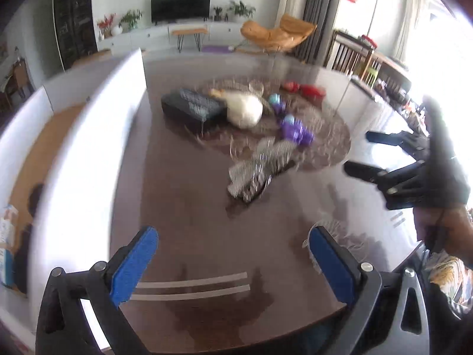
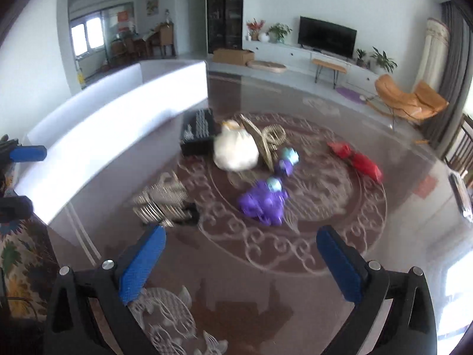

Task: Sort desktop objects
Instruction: 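Grasp the silver rhinestone bow hair clip with the left tool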

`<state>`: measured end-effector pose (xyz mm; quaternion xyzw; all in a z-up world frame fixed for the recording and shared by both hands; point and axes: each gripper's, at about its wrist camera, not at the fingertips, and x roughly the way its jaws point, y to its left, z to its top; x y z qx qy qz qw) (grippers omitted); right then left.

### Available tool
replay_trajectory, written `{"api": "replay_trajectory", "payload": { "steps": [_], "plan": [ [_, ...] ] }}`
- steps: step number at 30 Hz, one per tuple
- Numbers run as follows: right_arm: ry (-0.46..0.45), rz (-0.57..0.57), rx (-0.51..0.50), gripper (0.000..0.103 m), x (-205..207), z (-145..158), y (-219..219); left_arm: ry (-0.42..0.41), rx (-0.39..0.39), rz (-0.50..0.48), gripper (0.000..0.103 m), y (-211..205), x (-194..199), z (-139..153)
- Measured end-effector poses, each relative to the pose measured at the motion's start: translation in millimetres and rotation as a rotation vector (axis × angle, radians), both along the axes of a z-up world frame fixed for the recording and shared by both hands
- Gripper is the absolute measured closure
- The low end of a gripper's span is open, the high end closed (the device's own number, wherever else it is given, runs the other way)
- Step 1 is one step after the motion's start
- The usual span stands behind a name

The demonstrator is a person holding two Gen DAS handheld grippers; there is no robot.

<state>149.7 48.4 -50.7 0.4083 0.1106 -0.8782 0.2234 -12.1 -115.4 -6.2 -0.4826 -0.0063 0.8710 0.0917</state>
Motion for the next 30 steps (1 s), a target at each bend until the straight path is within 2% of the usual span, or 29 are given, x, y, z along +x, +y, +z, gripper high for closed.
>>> {"api": "replay_trajectory", "payload": {
  "steps": [2, 3, 4, 6, 8, 12, 17, 30],
  "plan": [
    [-0.033, -0.043, -0.010, 0.001, 3.7, -17.1, 15.1, -0.063, -0.039, 0.007, 0.000, 10.1, -18.4, -38.6],
    [-0.039, -0.062, -0.017, 0.001, 3.8, -22.6, 21.2, -0.062, -0.087, 0.016, 0.000, 16.0, -27.6, -47.9],
    [-0.044, -0.078, -0.020, 0.001, 2.6, -27.5, 25.1, -0.007, -0.133, 0.014, 0.000, 22.1, -32.7, -47.7],
    [-0.050, -0.105, -0.023, 0.001, 3.7, -28.8, 29.5, 0.007, -0.150, 0.015, 0.000, 31.4, -51.9, -47.9],
    [-0.054, -0.136, -0.012, 0.001, 0.8, -34.3, 30.4, 0.001, -0.109, 0.032, 0.000, 33.7, -83.8, -49.3],
    [-0.073, -0.187, 0.004, 0.001, -3.7, -45.4, 33.9, 0.038, -0.093, 0.084, 0.000, 35.8, -137.0, -53.7],
    [-0.101, -0.216, -0.004, 0.001, -11.5, -48.4, 39.6, 0.057, -0.087, 0.060, 0.000, 36.0, -149.3, -53.1],
    [-0.095, -0.179, 0.033, 0.000, -10.0, -49.7, 28.6, 0.058, -0.087, 0.060, 0.000, 36.3, -151.1, -47.1]
  ]
}}
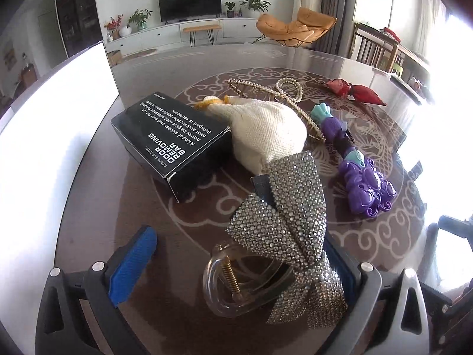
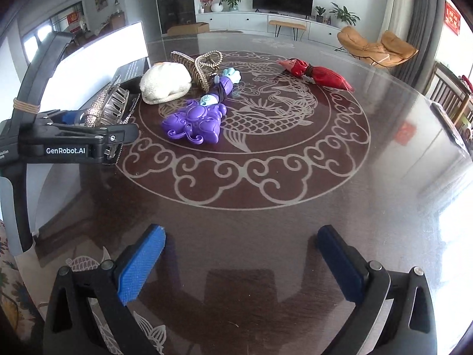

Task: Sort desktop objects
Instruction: 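Hold the bow hair clip in the left tool above the table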

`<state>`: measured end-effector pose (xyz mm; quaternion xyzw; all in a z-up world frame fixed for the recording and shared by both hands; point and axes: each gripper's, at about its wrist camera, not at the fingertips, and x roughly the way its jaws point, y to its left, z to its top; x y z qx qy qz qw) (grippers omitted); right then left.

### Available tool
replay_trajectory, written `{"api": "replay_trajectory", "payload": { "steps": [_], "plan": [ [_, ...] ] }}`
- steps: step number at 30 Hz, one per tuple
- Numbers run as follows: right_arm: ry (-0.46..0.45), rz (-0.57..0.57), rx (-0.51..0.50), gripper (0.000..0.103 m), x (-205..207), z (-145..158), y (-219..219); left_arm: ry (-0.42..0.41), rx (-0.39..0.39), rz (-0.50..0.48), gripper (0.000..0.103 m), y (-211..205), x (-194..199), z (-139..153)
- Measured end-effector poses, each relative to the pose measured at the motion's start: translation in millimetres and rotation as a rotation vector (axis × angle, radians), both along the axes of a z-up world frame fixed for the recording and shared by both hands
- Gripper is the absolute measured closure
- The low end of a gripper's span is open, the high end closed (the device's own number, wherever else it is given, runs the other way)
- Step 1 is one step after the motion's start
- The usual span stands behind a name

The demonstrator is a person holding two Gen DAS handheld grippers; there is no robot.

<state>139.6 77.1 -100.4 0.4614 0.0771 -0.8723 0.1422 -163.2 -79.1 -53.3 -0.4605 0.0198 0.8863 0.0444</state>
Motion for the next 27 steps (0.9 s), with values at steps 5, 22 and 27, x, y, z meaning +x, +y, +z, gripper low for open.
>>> {"api": "replay_trajectory", "payload": {
  "steps": [5, 22, 27],
  "plan": [
    [0.001, -0.005, -0.013, 0.000, 0.4, 0.0, 2.5, 0.000, 0.000, 0.000, 0.000, 0.5, 0.5, -1.5],
    [0.001, -0.023, -0.002, 0.000, -1.6, -1.9, 5.3, 0.000, 0.000, 0.000, 0.000, 1.1, 0.1, -0.6],
    [0.001, -0.023, -0.002, 0.000, -1.7, -1.9, 5.3, 0.000, 0.000, 0.000, 0.000, 1.3, 0.3, -1.2]
  ]
}}
